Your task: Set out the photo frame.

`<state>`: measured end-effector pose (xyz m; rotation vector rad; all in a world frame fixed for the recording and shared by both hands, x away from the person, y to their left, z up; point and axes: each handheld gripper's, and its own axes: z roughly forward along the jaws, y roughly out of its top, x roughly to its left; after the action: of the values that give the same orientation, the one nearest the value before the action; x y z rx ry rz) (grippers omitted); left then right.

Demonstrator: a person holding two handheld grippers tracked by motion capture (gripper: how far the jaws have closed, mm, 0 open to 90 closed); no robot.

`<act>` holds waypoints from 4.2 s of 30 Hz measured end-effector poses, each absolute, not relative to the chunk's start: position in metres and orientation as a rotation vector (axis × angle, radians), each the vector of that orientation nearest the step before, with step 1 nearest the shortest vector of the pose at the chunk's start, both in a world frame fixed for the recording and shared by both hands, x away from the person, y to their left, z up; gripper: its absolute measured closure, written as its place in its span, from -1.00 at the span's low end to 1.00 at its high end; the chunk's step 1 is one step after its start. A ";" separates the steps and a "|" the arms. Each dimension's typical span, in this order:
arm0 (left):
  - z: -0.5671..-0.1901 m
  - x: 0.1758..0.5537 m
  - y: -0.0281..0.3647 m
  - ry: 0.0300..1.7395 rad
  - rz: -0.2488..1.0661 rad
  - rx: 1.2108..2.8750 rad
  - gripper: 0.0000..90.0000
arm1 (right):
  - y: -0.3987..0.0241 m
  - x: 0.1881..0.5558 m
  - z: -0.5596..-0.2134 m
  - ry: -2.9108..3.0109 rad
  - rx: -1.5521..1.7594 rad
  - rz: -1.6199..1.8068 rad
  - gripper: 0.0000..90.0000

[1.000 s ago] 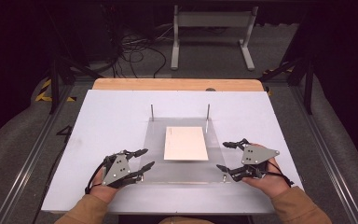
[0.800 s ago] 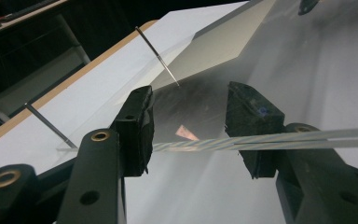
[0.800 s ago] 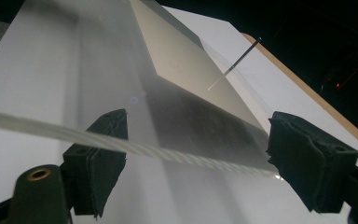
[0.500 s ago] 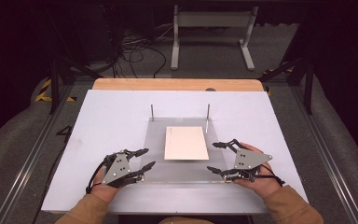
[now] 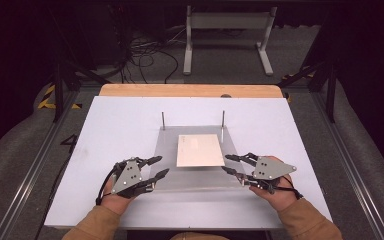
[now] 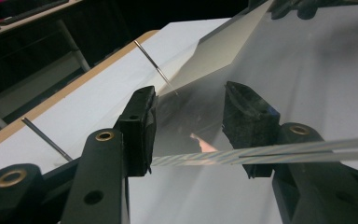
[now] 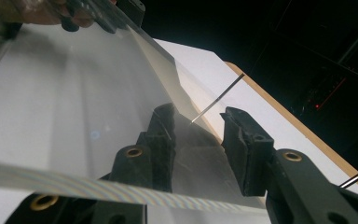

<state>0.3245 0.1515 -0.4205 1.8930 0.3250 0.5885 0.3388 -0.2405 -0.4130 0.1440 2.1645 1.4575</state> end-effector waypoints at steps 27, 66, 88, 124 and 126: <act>-0.391 0.351 0.152 0.347 0.705 1.735 0.16 | -0.235 0.363 -0.373 2.078 0.177 1.467 0.41; -0.320 0.337 0.149 0.381 0.710 1.554 0.23 | -0.236 0.346 -0.288 2.027 0.144 1.556 0.51; -0.325 0.347 0.148 0.455 0.627 1.556 0.26 | -0.240 0.364 -0.277 2.130 0.184 1.572 0.50; -0.369 0.405 0.147 0.604 0.439 1.595 -0.04 | -0.237 0.420 -0.321 2.092 0.552 1.608 -0.12; -0.371 0.407 0.148 0.613 0.421 1.576 -0.03 | -0.235 0.422 -0.324 2.096 0.563 1.605 -0.12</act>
<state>0.4074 0.1483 -0.3706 1.5756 0.6133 0.4209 0.4223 -0.2349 -0.3244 0.5628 2.0956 1.6054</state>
